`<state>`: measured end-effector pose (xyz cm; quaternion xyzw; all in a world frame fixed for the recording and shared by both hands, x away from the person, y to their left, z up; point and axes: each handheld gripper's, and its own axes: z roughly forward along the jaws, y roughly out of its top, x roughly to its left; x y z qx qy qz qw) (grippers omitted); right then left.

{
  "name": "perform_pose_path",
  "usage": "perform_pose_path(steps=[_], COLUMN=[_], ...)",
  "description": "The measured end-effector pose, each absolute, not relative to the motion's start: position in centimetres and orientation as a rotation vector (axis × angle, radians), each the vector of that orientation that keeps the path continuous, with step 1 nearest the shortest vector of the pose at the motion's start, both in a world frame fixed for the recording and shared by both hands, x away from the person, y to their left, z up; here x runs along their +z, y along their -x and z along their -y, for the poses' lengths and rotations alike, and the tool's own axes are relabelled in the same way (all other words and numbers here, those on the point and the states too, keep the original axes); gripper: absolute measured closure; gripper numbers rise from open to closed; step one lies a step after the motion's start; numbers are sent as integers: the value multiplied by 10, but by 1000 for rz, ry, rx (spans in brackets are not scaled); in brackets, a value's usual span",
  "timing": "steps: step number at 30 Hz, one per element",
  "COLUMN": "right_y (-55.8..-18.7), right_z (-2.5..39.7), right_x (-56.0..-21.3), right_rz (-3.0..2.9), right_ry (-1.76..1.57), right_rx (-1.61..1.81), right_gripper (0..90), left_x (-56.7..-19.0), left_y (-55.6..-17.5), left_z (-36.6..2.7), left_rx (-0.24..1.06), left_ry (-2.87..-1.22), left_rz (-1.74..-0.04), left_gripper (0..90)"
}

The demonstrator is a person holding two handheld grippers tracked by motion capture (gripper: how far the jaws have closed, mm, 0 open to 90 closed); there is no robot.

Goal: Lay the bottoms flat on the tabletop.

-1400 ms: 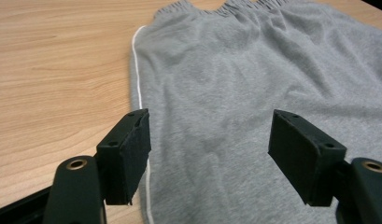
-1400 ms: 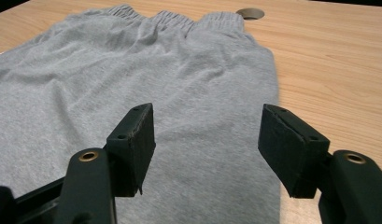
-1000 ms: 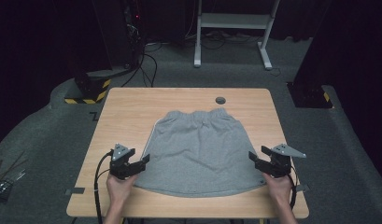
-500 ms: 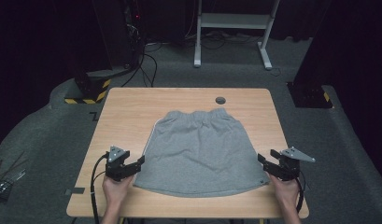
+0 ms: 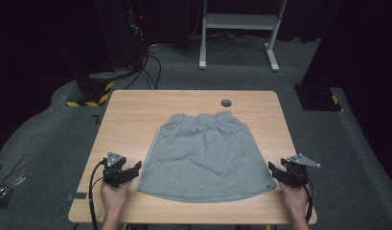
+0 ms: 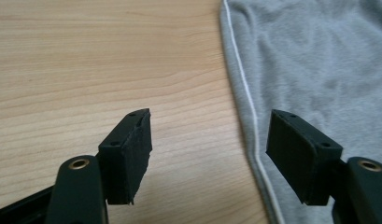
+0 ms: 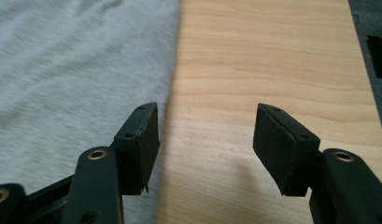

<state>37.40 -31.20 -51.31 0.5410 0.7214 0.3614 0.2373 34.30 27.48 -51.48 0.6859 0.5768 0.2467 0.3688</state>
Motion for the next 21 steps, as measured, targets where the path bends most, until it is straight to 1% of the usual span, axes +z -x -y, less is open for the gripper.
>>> perform_pose_path(steps=[9,13,21], right_y=[-379,-381,-382], right_z=[317,315,314], right_x=[-521,-522,-522], right_rz=[-1967,-1978,-1995], right_ry=[-1532,-1523,-1511], right_rx=[913,856,854], right_gripper=[408,392,359], left_x=[-523,-527,-528], left_y=[-347,-349,-352], left_z=[-277,-275,-274], left_rx=[665,685,696], left_ry=[-1790,-1810,-1834], left_rz=[-1519,-1530,-1552], left_gripper=[314,310,296])
